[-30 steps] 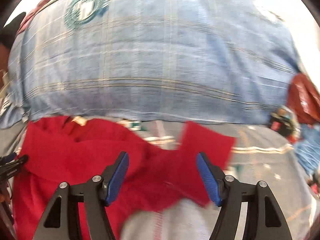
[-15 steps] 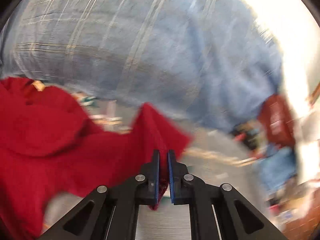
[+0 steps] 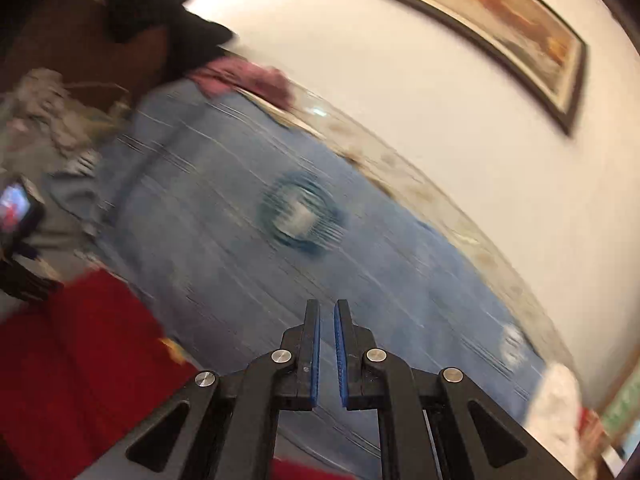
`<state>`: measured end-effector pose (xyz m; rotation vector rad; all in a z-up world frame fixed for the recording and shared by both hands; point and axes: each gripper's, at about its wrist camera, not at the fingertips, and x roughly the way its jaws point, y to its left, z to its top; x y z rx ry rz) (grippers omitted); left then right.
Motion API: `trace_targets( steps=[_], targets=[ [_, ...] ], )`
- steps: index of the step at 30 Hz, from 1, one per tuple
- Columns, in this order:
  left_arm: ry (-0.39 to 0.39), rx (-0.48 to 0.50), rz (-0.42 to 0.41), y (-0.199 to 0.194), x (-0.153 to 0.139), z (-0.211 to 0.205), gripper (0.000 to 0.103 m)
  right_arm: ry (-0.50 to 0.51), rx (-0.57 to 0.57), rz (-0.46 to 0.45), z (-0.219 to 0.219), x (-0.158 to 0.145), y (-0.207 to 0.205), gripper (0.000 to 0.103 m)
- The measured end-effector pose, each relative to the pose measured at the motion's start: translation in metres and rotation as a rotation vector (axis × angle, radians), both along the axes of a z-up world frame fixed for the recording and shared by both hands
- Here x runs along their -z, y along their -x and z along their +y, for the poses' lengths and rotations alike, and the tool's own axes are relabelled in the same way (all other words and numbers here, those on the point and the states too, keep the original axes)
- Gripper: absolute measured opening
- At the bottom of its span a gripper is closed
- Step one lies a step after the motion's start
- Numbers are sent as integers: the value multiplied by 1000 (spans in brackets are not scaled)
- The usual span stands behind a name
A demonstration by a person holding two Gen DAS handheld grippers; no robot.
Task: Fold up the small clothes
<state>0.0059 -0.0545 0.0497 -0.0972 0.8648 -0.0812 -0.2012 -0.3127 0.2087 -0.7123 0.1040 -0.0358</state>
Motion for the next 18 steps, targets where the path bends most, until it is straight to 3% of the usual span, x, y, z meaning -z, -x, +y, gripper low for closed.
trace_targets(
  steps=[3,8,9,11,12,18],
  targets=[
    [25,-20,11,-3,0,10,69,-60,-170,121,54,18,-35,6],
    [53,-39,34,-10,2,19,69,-135,-218,315,92,52,-88,10],
    [63,-34,37,-11,1,19,69,-158,-208,364,86,56,-91,15],
    [69,-25,25,-9,-3,18,69,-211,-168,429,64,65,-87,55],
    [62,-21,16,-7,-4,16,69,-263,-133,455,44,71,-82,61],
    [55,-4,45,-5,3,8,69,-640,133,646,-84,128,-43,63]
  ],
)
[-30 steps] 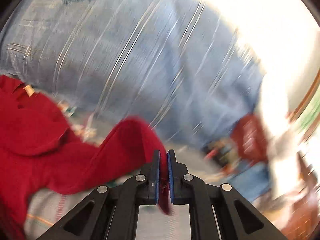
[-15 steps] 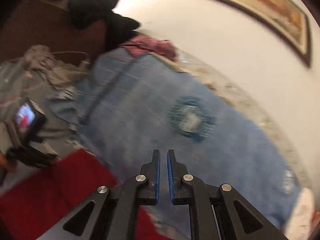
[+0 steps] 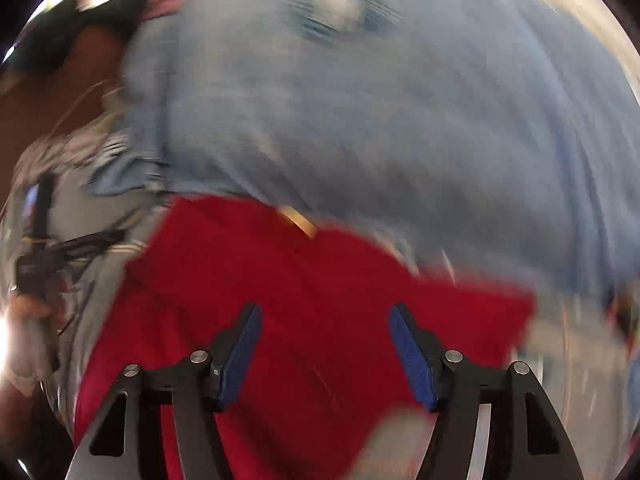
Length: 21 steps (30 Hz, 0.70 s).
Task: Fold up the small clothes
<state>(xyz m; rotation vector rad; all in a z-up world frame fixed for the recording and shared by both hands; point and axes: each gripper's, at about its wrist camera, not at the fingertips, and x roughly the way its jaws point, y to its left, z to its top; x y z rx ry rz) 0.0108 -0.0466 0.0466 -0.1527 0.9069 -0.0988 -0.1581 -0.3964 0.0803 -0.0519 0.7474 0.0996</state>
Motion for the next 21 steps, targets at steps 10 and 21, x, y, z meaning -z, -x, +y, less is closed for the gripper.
trace_targets(
  steps=[10,21],
  targets=[
    [-43,35,4,1,6,-13,69,-200,248,69,-85,58,-19,14],
    [18,-33,-28,0,-6,12,69,-98,-258,-32,34,-37,-70,4]
  ],
)
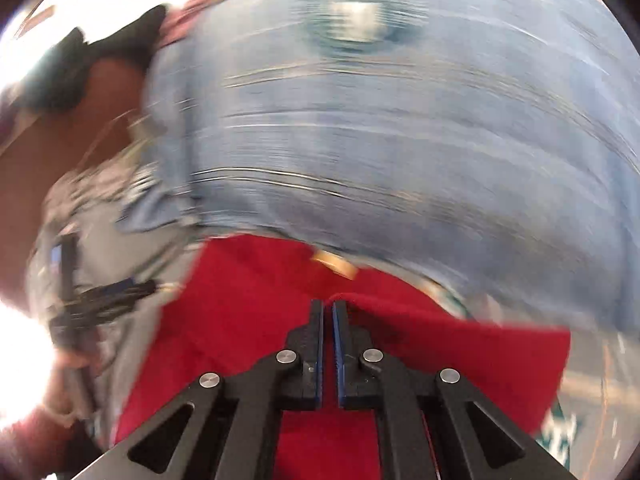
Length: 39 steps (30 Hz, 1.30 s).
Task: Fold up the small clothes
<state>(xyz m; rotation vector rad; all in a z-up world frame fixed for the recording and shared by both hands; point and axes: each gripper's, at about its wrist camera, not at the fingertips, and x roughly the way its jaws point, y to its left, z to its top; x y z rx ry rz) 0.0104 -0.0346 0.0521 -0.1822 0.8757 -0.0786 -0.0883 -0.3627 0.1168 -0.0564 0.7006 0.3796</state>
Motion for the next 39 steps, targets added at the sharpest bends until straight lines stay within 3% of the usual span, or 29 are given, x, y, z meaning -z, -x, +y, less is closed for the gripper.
trace_targets(
  steps=[2,5,6,9,11,13,19,23,28,29,30,31,33,36,39],
  targets=[
    [7,-7,-5,-2,0,3,69,-2,-115,52,35,4,-23,4],
    [42,13,-10,-5,1,3,69,-9,-198,153,80,31,-73,4],
    [67,33,-13,-6,1,2,69,-16,-191,204,92,47,-92,4],
    [153,87,-14,-6,-3,0,69,-61,-122,240,93,69,-108,8],
    [168,127,-27,-4,-6,-6,69,-95,-62,205,73,69,-96,36],
    [164,179,-43,0,-9,-17,69,-113,-30,163,49,62,-73,51],
    [175,291,-47,6,-6,-47,69,-26,136,15,-27,51,15,55],
    [159,298,10,-4,11,-62,69,96,221,-5,-54,78,56,55],
    [252,271,71,-20,29,-66,69,276,207,-15,-42,114,65,55],
    [263,277,69,-20,28,-66,67,344,221,-38,-37,121,62,51],
    [270,295,71,-22,28,-68,55,394,234,-46,-37,124,59,39],
    [282,318,84,-24,27,-69,37,417,248,-51,-38,124,55,16],
    [326,351,108,-26,24,-67,23,291,282,-64,-53,108,54,13],
    [419,400,91,-24,8,-56,22,51,337,-100,-84,73,61,9],
    [440,404,81,-22,-2,-46,22,-24,352,-81,-99,65,69,8]
  ],
)
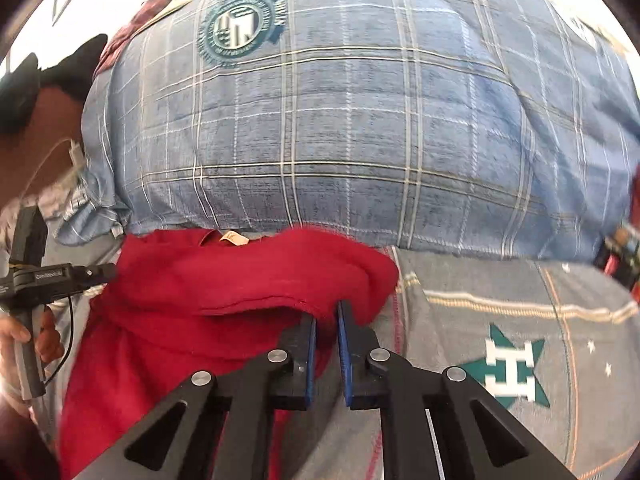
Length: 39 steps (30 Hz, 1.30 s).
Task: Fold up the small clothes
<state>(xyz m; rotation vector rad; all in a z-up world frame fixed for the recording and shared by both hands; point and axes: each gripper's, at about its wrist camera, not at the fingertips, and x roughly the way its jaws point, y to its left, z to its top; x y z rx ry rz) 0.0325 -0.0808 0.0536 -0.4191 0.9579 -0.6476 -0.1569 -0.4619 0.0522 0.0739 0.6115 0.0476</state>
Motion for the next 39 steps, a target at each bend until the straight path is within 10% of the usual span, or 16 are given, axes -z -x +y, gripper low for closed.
trace_targets(
  steps=[7,9,13,15,20,25,33,39],
  targets=[
    [-93,-103,59,-7,17,12,23,142,-21,224,19,51,8,8],
    [-83,-96,55,-6,14,12,38,103,9,186,13,41,17,14],
    [-58,-93,9,0,14,2,66,0,4,109,10,23,33,59],
    [-100,-81,0,-1,18,-12,66,-1,-1,94,17,18,37,59],
    [-195,-68,-20,2,29,-46,61,13,-34,95,28,18,39,59],
    [-298,-47,-25,-5,29,-79,15,-6,-40,73,20,19,49,59],
    [-261,-68,-124,18,-30,-51,12,6,2,16,7,8,59,59],
    [-280,-108,-49,17,4,-27,12,-24,66,24,2,0,11,59]
  ],
)
